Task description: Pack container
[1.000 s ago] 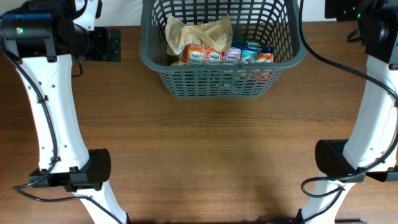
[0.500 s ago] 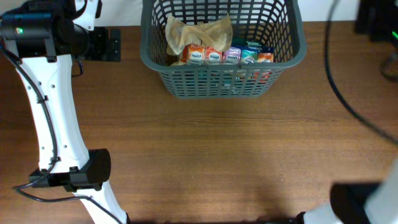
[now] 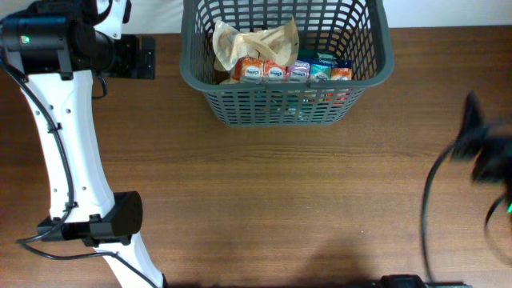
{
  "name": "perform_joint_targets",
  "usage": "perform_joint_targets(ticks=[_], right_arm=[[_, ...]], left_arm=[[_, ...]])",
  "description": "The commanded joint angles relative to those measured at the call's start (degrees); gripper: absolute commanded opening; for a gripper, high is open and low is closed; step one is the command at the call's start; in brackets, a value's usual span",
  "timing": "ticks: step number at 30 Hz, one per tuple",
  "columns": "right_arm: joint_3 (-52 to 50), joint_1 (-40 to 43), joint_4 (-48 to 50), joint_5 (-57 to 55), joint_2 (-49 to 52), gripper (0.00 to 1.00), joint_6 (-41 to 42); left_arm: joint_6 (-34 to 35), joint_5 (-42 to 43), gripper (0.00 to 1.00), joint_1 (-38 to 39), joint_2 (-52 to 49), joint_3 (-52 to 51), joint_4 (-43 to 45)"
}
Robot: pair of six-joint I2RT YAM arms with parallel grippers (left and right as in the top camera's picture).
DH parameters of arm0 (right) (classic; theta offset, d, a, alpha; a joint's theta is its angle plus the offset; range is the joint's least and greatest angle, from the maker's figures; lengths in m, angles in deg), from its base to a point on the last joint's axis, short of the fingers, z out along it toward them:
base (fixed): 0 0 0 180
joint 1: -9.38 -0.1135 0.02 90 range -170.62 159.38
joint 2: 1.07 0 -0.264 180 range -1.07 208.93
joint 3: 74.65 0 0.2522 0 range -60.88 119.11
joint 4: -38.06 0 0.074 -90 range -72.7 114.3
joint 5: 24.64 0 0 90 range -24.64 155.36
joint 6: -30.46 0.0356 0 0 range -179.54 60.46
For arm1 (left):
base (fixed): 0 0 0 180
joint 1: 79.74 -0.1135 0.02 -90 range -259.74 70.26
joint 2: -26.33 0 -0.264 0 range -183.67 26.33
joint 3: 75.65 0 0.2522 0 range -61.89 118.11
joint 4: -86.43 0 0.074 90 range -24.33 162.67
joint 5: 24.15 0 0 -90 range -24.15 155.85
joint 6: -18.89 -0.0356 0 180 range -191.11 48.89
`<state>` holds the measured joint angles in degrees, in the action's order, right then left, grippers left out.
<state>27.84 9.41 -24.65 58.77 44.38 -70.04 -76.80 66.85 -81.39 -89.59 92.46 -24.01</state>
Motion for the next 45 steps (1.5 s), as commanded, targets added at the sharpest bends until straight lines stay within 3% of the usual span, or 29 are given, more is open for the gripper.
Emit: perform_joint_targets(ticks=[1,10,15,24,45], right_arm=[[-16.3,0.5,4.1,5.1,-10.0,0.99,0.3],[-58.8,0.5,22.7,11.8,-30.5,0.99,0.5],[-69.2,0.5,26.0,12.4,-35.8,0.99,0.5],[-78.1,1.6,26.1,12.4,-45.3,0.99,0.5],[-82.0,4.5,26.0,12.4,-45.3,0.99,0.5]], left_arm=[[0.5,-0.4,0.99,-0.1,1.4,-0.2,0.0],[0.5,-0.4,0.99,-0.1,1.4,-0.2,0.0],[0.5,-0.4,0.99,-0.1,1.4,-0.2,0.0],[0.5,-0.4,0.99,-0.1,1.4,-0.2,0.0],[0.5,-0.4,0.99,-0.1,1.4,-0.2,0.0]])
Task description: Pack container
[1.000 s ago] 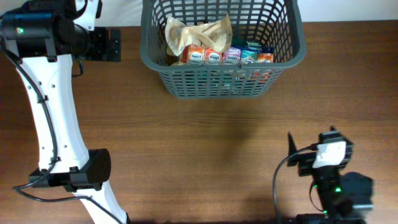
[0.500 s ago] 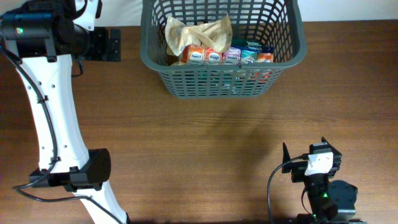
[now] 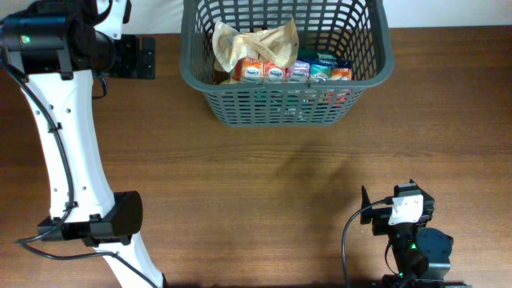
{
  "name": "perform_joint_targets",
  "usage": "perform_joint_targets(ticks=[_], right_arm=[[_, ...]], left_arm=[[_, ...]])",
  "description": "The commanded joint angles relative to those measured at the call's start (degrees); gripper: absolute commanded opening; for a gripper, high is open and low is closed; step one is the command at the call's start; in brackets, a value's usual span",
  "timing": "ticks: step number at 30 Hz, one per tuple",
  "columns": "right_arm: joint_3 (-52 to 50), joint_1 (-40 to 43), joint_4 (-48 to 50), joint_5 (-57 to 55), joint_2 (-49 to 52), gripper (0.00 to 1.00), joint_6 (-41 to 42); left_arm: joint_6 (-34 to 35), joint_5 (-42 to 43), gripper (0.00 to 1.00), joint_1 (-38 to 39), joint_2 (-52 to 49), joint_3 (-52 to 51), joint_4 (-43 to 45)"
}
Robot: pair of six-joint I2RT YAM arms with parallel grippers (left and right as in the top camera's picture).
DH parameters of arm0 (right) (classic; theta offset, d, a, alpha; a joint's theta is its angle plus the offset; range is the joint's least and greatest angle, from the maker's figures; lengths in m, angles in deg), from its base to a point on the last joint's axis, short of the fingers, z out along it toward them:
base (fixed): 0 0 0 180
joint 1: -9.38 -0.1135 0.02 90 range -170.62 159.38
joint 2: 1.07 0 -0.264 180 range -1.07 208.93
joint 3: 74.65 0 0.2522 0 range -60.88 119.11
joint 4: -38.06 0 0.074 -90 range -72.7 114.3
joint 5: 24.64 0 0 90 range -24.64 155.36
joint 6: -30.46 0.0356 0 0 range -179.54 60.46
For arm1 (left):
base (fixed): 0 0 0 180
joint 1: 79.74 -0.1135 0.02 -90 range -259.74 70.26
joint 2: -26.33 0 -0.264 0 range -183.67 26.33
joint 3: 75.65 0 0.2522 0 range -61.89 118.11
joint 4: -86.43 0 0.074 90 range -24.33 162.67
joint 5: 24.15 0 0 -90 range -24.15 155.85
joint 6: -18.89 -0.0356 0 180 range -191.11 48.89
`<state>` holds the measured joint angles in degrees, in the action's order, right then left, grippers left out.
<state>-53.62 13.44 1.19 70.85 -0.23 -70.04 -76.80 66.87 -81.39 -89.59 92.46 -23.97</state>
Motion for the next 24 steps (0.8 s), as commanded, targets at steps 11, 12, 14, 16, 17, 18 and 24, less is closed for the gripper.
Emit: perform_joint_targets(ticks=[11,12,14,16,17,18,24], right_arm=[[-0.5,0.5,0.2,0.3,-0.6,0.99,0.5],[-0.5,0.5,0.2,0.3,-0.6,0.99,0.5],[-0.5,0.5,0.2,0.3,-0.6,0.99,0.5],[-0.5,0.5,0.2,0.3,-0.6,0.99,0.5],[-0.5,0.5,0.2,0.3,-0.6,0.99,0.5],[-0.5,0.5,0.2,0.3,-0.6,0.99,0.5],[-0.5,0.5,0.2,0.3,-0.6,0.99,0.5]], left_arm=[[0.5,-0.4,0.99,-0.1,1.3,-0.3,0.0],[0.5,-0.4,0.99,-0.1,1.3,-0.3,0.0],[0.5,-0.4,0.99,0.1,1.5,-0.6,0.0],[0.5,-0.4,0.99,1.0,3.7,-3.1,0.0],[0.5,-0.4,0.99,1.3,4.8,-4.4,0.0],[0.5,-0.4,0.99,1.8,6.5,-6.3,0.0],[-0.3,-1.0,0.99,3.1,21.4,-26.5,17.4]])
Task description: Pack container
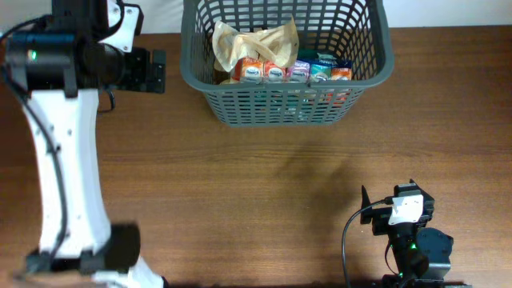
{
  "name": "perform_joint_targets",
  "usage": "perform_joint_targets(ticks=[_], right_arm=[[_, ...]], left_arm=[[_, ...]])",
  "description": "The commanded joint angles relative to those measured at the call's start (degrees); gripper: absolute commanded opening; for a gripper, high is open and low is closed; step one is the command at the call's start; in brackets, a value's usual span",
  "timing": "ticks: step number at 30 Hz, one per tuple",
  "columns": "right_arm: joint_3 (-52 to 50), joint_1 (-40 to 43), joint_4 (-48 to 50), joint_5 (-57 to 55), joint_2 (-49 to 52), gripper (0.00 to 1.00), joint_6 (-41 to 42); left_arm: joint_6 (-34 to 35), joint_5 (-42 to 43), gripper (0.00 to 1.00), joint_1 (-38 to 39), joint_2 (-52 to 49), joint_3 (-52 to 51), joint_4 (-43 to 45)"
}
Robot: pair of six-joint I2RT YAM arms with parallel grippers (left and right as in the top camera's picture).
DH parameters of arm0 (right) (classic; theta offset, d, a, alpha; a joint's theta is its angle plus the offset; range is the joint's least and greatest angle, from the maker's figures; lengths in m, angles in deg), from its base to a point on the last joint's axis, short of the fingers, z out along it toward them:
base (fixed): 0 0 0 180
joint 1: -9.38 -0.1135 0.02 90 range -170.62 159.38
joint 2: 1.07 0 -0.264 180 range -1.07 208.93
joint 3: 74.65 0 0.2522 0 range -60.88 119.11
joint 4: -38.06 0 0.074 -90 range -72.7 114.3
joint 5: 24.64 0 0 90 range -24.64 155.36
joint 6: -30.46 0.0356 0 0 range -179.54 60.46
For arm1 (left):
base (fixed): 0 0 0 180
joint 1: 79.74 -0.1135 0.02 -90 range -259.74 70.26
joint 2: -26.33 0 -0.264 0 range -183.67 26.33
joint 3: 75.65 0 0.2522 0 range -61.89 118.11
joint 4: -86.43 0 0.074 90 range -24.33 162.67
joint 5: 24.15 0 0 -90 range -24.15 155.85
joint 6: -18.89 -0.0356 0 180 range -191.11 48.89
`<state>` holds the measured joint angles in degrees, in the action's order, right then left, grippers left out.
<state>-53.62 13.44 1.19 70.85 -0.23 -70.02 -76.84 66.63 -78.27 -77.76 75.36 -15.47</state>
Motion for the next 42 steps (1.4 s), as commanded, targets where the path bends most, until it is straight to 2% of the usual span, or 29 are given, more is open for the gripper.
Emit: perform_joint_targets(ticks=[1,2,9,10,17,18,22,28,34,39,42], right_arm=[[-0.5,0.5,0.2,0.3,-0.6,0.99,0.4],[-0.5,0.5,0.2,0.3,-0.6,0.99,0.4],[-0.5,0.5,0.2,0.3,-0.6,0.99,0.4],[-0.5,0.5,0.2,0.3,-0.6,0.99,0.4],[-0.5,0.5,0.2,0.3,-0.6,0.99,0.4],[-0.5,0.5,0.2,0.3,-0.6,0.99,0.4],[-0.5,0.5,0.2,0.3,-0.6,0.99,0.4],[-0.5,0.5,0.2,0.3,-0.6,0.99,0.4],[-0.5,0.5,0.2,0.3,-0.6,0.99,0.4],[-0.5,0.5,0.2,0.3,-0.6,0.99,0.4],[-0.5,0.5,0.2,0.3,-0.6,0.99,0.4]], left_arm=[[-0.3,-0.8,0.99,0.0,12.3,-13.5,13.1],[-0.3,-0.8,0.99,0.0,17.1,-20.6,19.6],[-0.3,-2.6,0.99,0.0,34.2,-47.5,42.0],[-0.3,-2.6,0.99,0.0,38.8,-55.5,48.0],[-0.3,-2.5,0.99,0.0,55.8,-84.8,68.5],[-0.3,-2.5,0.99,0.0,60.9,-92.6,73.6],[-0.3,-2.5,0.99,0.0,71.6,-107.3,83.4],[-0.3,-2.5,0.99,0.0,84.6,-121.5,90.5],[-0.3,-2.6,0.99,0.0,93.4,-131.3,94.6],[-0.3,-2.6,0.99,0.0,97.0,-136.4,98.0],[-0.3,-2.8,0.99,0.0,98.2,-136.8,96.4]])
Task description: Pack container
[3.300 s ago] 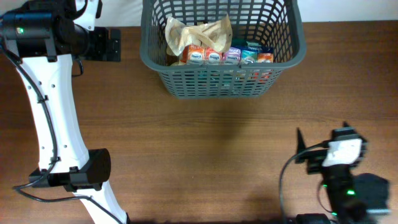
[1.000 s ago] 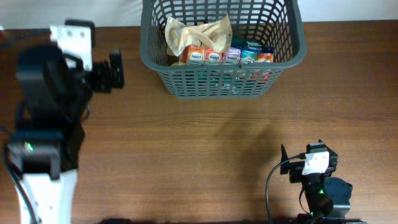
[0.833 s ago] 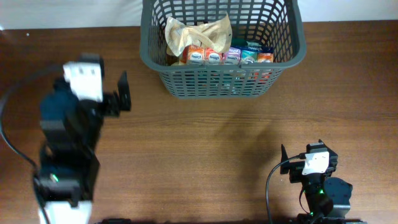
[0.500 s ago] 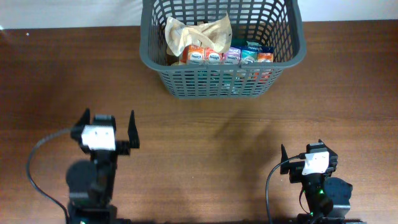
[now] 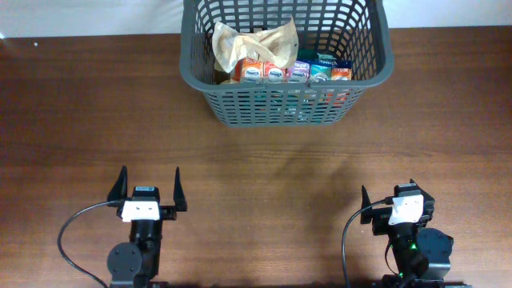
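The grey mesh basket (image 5: 200, 76) stands at the back middle of the wooden table. Inside it lie a crumpled tan packet (image 5: 256, 40) and a row of several small cartons (image 5: 294, 72) along the near wall. My left gripper (image 5: 149, 186) is folded back at the near left edge, its fingers apart and holding nothing. At the near right, my right gripper (image 5: 388, 192) rests the same way, open and empty. Both sit well short of the basket.
Brown wooden tabletop (image 5: 264, 176) stretches between the basket and the two arms. A white wall strip shows behind the basket. Black cables loop beside each arm base at the near edge.
My left arm was stretched out to the far left, its gripper beside the basket. Now it is folded at the near left edge. The right arm and the basket's contents are unchanged.
First my left arm reached to the far left by the basket and my right arm showed blurred at the right edge. Then the right arm sat folded at the near right. The left arm looked blurred and shifted, and now it is folded too.
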{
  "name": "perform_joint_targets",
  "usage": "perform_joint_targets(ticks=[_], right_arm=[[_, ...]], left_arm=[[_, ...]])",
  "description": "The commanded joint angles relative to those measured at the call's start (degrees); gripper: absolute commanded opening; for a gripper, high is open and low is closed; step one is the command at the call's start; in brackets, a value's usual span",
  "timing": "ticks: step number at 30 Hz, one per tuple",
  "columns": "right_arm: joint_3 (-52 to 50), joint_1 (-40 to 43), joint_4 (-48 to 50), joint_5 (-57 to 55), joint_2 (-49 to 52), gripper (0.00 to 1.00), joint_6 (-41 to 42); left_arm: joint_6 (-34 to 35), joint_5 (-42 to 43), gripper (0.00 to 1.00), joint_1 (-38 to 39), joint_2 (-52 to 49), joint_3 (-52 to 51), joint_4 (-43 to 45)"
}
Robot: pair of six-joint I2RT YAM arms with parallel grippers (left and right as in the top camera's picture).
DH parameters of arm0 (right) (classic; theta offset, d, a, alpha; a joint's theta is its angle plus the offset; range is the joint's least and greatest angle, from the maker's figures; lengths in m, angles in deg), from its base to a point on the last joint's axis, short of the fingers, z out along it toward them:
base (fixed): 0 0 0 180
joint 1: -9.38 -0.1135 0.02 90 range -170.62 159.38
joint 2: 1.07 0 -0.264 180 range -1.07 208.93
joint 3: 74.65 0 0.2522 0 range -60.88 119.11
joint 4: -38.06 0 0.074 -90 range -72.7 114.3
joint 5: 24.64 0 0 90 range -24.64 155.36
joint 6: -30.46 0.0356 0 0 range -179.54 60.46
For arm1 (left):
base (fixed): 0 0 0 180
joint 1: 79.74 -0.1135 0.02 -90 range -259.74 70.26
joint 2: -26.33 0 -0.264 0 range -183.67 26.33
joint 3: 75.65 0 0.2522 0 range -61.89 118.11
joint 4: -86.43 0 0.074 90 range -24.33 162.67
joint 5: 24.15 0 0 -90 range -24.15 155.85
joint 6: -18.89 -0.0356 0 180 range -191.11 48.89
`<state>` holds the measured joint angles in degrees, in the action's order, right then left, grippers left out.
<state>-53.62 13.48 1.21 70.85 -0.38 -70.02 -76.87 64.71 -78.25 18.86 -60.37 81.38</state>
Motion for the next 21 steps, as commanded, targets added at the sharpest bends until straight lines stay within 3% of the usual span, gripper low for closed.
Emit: perform_joint_targets(ticks=[1,16,21], right_arm=[[-0.5,0.4,0.2,0.3,-0.5,0.99,0.4],[-0.5,0.4,0.2,0.3,-0.5,0.99,0.4],[-0.5,0.4,0.2,0.3,-0.5,0.99,0.4]], left_arm=[[-0.3,-0.8,0.99,0.0,1.8,-1.0,-0.6],[-0.3,-0.8,0.99,0.0,7.2,-1.0,-0.7],[-0.3,-0.8,0.99,0.0,7.2,-1.0,-4.9]])
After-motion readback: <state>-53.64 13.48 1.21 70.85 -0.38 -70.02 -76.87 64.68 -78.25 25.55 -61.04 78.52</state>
